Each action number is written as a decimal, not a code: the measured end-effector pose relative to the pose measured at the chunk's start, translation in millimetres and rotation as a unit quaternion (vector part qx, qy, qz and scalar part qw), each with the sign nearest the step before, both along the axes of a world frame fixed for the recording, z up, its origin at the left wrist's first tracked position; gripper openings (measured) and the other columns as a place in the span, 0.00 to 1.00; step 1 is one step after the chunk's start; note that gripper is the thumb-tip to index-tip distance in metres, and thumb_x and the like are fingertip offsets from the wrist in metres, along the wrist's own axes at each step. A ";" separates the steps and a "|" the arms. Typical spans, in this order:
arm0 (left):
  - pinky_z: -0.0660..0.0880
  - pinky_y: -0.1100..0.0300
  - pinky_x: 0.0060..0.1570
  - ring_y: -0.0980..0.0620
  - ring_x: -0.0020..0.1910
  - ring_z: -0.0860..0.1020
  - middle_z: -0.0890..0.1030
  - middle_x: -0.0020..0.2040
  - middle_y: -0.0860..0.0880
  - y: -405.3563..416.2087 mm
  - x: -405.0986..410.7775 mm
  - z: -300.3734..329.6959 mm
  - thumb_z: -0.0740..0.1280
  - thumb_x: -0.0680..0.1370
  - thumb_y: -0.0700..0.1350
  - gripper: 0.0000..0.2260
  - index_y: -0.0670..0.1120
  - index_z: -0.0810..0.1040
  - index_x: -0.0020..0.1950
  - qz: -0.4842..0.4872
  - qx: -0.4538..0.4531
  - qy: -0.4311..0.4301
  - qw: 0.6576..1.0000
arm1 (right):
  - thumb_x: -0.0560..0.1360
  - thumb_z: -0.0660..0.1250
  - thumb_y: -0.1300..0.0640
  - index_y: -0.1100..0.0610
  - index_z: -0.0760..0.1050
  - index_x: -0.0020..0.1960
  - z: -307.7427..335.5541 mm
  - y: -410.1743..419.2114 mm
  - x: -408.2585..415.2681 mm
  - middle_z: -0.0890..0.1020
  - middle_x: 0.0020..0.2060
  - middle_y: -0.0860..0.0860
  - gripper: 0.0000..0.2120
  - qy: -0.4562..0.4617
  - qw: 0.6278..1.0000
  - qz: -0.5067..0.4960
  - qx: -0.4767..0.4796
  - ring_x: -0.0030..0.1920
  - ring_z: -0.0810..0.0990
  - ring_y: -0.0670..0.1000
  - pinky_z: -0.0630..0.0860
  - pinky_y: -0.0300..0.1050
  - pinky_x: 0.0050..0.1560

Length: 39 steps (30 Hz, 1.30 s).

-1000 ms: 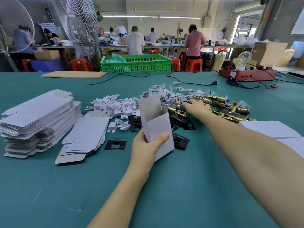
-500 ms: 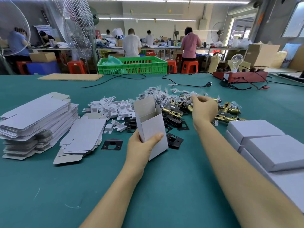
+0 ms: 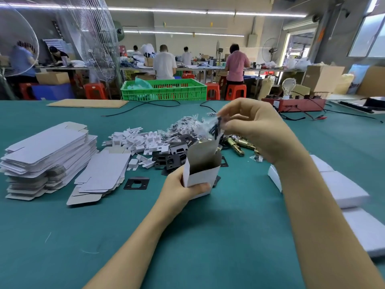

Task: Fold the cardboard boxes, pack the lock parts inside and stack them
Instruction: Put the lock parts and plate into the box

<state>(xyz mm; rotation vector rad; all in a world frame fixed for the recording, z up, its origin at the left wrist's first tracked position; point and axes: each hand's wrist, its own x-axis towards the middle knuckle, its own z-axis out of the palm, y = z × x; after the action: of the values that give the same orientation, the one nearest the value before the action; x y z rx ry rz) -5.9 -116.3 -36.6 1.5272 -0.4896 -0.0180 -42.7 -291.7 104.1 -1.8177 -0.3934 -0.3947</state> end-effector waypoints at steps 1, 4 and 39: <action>0.75 0.70 0.41 0.61 0.45 0.82 0.85 0.47 0.57 0.1 -0.3 -0.4 0.76 0.66 0.42 0.17 0.60 0.84 0.49 -0.002 0.000 -0.005 1.000 | 0.70 0.69 0.72 0.55 0.81 0.43 4.9 -0.5 -7.1 0.83 0.36 0.48 0.12 -0.012 0.998 0.025 -0.048 0.40 0.81 0.46 0.79 0.39 0.47; 0.75 0.69 0.42 0.61 0.46 0.82 0.85 0.48 0.58 0.5 -0.3 -0.9 0.77 0.67 0.42 0.17 0.59 0.83 0.51 -0.011 0.002 -0.011 1.000 | 0.70 0.71 0.69 0.54 0.82 0.41 12.3 -0.7 -15.6 0.82 0.33 0.42 0.10 -0.035 0.981 0.009 -0.189 0.37 0.78 0.43 0.74 0.32 0.39; 0.80 0.55 0.46 0.48 0.50 0.83 0.85 0.52 0.44 -2.1 6.5 -5.5 0.77 0.67 0.42 0.14 0.51 0.85 0.51 -0.068 -0.138 0.086 0.984 | 0.78 0.52 0.34 0.45 0.80 0.52 -97.7 35.2 23.6 0.85 0.48 0.47 0.23 0.209 0.967 -0.069 0.132 0.50 0.83 0.50 0.78 0.45 0.46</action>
<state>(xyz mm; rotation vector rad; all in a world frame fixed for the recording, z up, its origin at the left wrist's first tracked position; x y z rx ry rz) 0.6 -118.4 -42.1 1.2075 -0.4370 -0.1807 -19.2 -256.5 6.5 -1.6173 0.0779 -0.1408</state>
